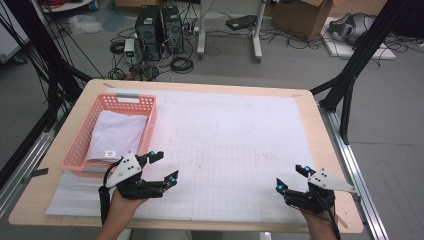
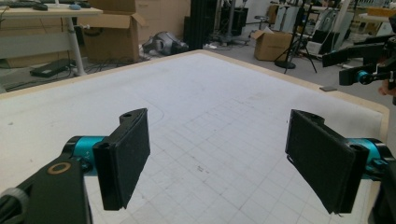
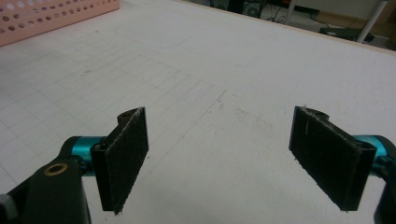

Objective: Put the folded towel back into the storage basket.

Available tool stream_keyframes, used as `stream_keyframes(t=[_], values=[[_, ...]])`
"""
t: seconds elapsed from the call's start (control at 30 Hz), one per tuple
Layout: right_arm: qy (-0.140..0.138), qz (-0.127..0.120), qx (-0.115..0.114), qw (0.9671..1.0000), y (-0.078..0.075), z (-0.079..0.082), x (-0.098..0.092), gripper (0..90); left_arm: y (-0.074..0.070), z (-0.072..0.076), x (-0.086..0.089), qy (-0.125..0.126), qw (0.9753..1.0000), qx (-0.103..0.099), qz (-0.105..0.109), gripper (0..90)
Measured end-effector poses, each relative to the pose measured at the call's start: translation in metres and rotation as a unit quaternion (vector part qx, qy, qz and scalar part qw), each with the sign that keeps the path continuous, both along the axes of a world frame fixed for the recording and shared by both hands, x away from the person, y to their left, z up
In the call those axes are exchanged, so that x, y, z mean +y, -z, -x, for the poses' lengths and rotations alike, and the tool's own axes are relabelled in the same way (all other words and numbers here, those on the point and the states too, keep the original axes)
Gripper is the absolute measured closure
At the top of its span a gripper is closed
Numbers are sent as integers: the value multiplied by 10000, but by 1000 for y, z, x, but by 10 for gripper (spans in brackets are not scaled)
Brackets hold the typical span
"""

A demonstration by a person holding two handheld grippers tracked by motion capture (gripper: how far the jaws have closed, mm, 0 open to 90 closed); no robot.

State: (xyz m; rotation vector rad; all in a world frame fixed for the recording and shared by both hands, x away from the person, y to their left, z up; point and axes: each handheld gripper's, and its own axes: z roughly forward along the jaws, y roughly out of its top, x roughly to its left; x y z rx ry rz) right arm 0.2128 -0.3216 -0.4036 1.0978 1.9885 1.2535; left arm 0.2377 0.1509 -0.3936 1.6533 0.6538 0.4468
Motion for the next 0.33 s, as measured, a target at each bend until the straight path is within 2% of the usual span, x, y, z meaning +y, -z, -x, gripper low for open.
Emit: stream_keyframes(t=[0.2,0.33], values=[[34,-21,-31,10000,0,0,-1,185,2,0,-5,32,10000,23,25,223],[46,-26,-10,10000,1,0,-2,185,3,-1,-8,59,10000,8,-36,223]])
